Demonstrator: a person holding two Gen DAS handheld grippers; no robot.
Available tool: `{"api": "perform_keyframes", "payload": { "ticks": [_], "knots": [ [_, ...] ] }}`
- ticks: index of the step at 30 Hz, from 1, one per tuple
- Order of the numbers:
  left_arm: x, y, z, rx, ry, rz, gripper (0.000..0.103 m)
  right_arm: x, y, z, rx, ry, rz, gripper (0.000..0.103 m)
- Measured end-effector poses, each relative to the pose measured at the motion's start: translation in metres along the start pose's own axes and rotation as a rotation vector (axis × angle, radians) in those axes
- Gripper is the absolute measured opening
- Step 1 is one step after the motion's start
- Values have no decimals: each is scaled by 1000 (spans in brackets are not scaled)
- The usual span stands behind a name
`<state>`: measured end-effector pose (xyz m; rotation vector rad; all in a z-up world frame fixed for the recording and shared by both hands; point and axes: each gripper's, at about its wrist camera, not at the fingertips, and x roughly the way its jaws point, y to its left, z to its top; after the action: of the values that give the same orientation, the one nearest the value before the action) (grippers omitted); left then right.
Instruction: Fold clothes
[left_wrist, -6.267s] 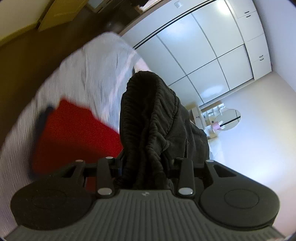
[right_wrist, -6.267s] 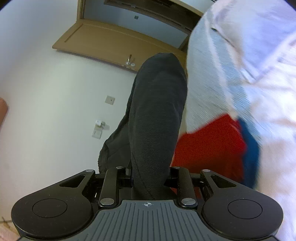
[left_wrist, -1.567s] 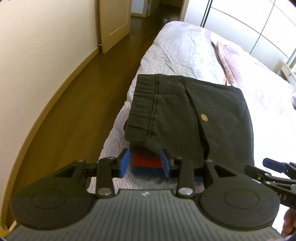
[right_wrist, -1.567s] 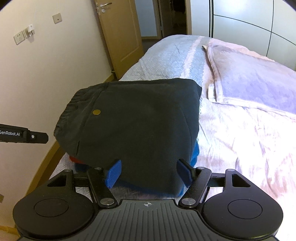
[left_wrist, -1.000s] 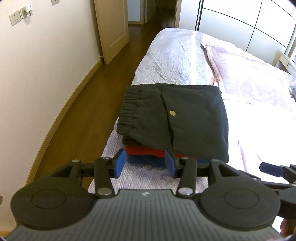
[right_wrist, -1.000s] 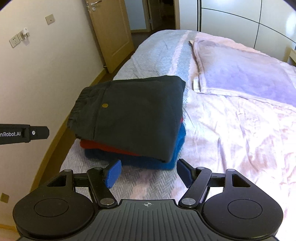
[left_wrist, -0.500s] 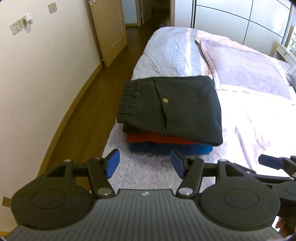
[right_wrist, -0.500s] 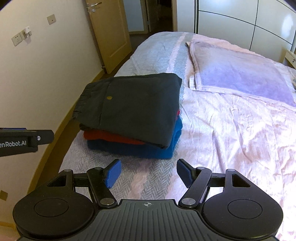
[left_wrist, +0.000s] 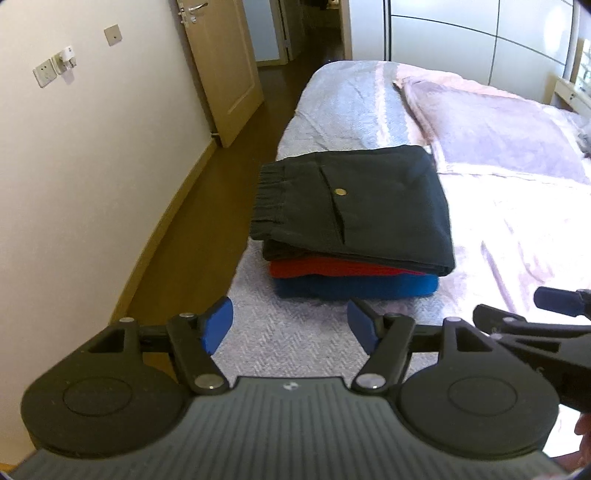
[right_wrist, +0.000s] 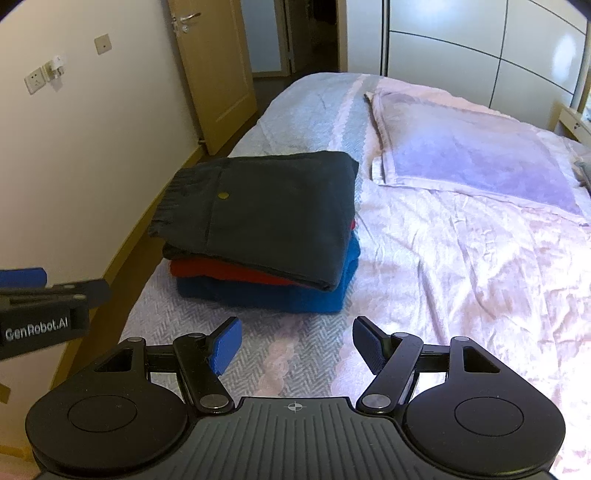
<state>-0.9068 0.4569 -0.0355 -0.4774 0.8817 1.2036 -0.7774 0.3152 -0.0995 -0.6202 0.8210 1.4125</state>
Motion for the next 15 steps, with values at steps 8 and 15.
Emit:
{"api": "perform_keyframes", "payload": {
  "ticks": [8, 15],
  "knots": [
    [1, 0, -3, -13, 10, -26, 65, -5, 0, -2, 14, 6, -7, 70],
    [8, -2, -11, -24, 33, -43, 65, 0, -2, -4, 16, 37, -2, 70]
  ]
}}
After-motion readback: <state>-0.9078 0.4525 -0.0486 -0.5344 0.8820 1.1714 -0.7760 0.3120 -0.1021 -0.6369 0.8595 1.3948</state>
